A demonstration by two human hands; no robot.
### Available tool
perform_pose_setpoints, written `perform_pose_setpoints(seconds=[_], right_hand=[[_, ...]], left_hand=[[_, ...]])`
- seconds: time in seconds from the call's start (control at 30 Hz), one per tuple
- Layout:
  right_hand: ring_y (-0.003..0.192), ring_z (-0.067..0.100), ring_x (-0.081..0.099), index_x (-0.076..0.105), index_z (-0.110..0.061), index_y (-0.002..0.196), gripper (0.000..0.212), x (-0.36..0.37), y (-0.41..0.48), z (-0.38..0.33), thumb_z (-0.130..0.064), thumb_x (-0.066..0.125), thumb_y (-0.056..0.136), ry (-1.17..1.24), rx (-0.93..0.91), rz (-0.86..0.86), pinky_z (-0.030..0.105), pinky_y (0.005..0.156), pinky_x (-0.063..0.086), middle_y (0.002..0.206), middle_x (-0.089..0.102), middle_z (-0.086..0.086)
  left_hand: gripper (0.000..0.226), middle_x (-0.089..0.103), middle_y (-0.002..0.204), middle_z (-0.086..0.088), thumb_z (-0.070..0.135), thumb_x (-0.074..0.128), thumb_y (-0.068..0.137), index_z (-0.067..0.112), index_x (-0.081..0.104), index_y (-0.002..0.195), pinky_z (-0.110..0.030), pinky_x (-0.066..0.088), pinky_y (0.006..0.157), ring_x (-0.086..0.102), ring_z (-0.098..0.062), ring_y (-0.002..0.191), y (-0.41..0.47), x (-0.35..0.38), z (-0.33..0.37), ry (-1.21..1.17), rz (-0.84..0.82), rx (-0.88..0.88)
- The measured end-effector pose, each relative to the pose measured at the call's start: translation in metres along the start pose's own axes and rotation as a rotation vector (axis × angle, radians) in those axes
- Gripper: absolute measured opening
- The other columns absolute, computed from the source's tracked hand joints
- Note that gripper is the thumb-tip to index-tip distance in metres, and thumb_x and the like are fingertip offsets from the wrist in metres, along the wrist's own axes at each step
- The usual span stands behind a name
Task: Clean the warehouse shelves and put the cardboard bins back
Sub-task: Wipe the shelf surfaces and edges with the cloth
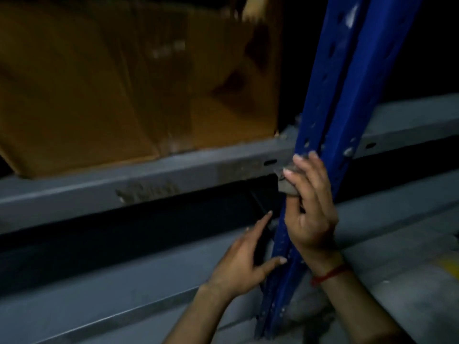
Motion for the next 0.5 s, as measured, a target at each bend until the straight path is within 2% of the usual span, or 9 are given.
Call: perform_pose_setpoints(seconds=[0.1,0.23,0.3,0.37,0.43,0.5], right_hand=[[0.13,0.04,0.049,0.062,0.007,0.119,0.037,0.004,-0.026,0.004,0.024,0.056,0.087,0.016,-0.013,0.076,0.046,0.114,0.037,0.13,0.056,0.023],[0.131,0.04,0.051,0.061,0.007,0.122,0.033,0.011,-0.101,0.011,0.017,0.058,0.09,0.006,0.003,0.133,0.046,0.111,0.041,0.13,0.057,0.025],[0.132,0.038,0.051,0.06,0.007,0.124,0.03,0.017,-0.145,0.014,0.01,0.056,0.095,0.001,0.03,0.143,0.043,0.112,0.042,0.131,0.057,0.024],[0.132,0.037,0.051,0.058,0.006,0.126,0.029,0.022,-0.18,0.016,0.005,0.053,0.097,0.01,0.059,0.135,0.041,0.112,0.042,0.133,0.056,0.023],[0.134,0.036,0.049,0.055,0.006,0.13,0.032,0.025,-0.191,0.016,0.003,0.053,0.098,0.006,0.073,0.108,0.04,0.112,0.042,0.137,0.055,0.021],[0.137,0.035,0.047,0.053,0.007,0.131,0.038,0.024,-0.177,0.018,0.011,0.056,0.093,0.007,0.085,0.079,0.043,0.112,0.042,0.14,0.053,0.021]], left_hand=[[0.079,0.038,0.157,0.014,0.05,0.062,0.095,0.048,0.012,0.156,-0.034,0.035,0.117,0.038,-0.007,0.143,0.01,0.033,-0.017,0.082,-0.019,0.16],[0.087,0.063,0.134,0.0,0.042,0.062,0.094,0.056,-0.001,0.153,-0.033,0.051,0.097,0.063,-0.012,0.107,0.013,0.041,-0.04,0.158,0.1,0.251],[0.09,0.063,0.133,0.0,0.04,0.064,0.092,0.056,-0.001,0.153,-0.035,0.053,0.097,0.065,-0.013,0.109,0.013,0.038,-0.043,0.165,0.129,0.286],[0.088,0.063,0.134,0.005,0.033,0.066,0.091,0.051,0.009,0.155,-0.031,0.053,0.096,0.064,-0.008,0.11,0.011,0.041,-0.041,0.222,0.14,0.333],[0.084,0.055,0.141,0.014,0.029,0.067,0.09,0.049,0.016,0.154,-0.023,0.045,0.104,0.056,-0.004,0.12,0.009,0.043,-0.037,0.279,0.156,0.361],[0.078,0.042,0.148,0.022,0.032,0.065,0.092,0.053,0.016,0.15,-0.019,0.032,0.114,0.042,-0.005,0.135,0.011,0.044,-0.039,0.294,0.147,0.344]])
Point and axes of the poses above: each hand's wrist, its own y-axis towards the middle knuckle, its own x-axis out of the palm, z = x × y, the point moved 9 cm from there along y, towards the middle knuckle
